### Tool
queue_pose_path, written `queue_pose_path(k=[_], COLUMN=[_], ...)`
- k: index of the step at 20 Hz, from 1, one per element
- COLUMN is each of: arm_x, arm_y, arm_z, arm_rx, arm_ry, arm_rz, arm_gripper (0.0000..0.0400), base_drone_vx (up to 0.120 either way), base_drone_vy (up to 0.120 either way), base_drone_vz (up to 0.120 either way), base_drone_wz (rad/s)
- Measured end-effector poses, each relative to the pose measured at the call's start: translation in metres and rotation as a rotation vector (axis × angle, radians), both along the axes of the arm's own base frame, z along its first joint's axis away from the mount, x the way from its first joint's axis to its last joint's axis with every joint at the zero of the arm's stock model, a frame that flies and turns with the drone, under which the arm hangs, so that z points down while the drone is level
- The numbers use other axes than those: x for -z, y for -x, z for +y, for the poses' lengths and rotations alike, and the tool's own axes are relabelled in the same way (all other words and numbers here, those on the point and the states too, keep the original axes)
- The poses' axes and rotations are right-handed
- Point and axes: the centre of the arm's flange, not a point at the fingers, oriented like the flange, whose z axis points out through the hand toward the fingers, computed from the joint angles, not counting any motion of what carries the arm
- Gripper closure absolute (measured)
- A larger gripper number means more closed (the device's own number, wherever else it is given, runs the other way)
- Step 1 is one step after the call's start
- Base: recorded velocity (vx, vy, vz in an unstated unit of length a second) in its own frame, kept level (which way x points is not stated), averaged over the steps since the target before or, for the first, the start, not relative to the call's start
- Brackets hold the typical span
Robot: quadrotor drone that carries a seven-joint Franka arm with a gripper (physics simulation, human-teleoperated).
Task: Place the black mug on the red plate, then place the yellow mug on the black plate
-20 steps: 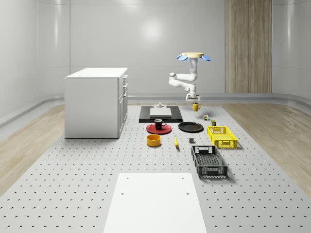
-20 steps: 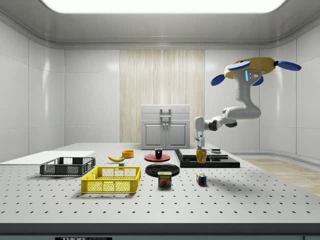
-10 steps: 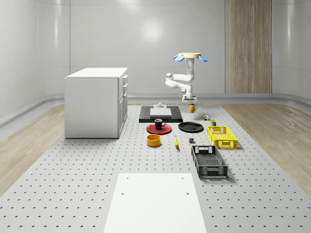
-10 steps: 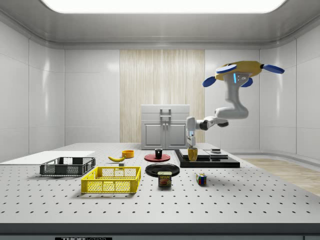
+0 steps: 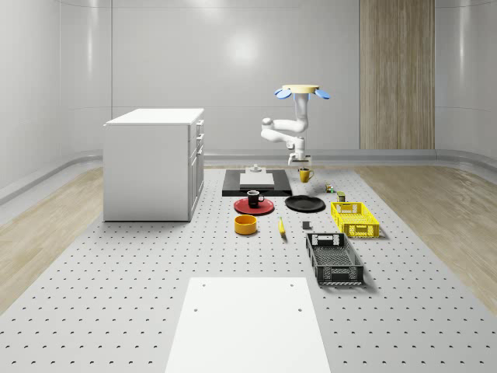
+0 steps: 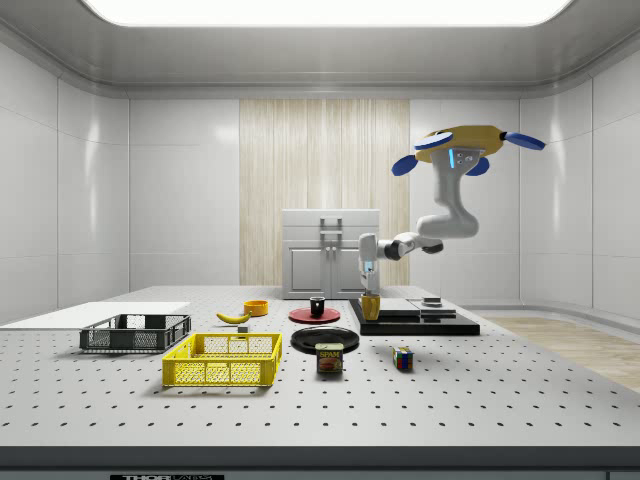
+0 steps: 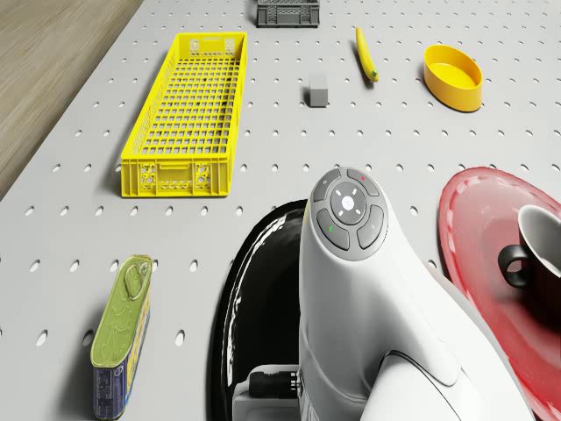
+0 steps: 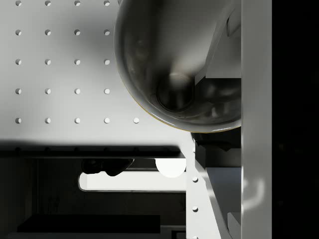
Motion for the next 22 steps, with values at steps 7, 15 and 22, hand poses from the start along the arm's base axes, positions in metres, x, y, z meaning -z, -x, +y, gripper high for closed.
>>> queue_pose_path(k=[7, 15, 22], arm_x=[0.0, 0.0, 0.0], arm_y=[0.0, 0.0, 0.0], arm_z=[0.0, 0.0, 0.0], arm_rx=[0.0, 0.0, 0.0], arm_ry=[0.0, 0.0, 0.0], arm_rz=[0.0, 0.0, 0.0], arm_gripper=[0.029, 0.029, 0.029], base_drone_vx=[0.12, 0.12, 0.12], base_drone_vy=[-0.023, -0.025, 0.0], base_drone_vz=[-0.103, 0.0, -0.046], base_drone_wz=[0.0, 0.0, 0.0])
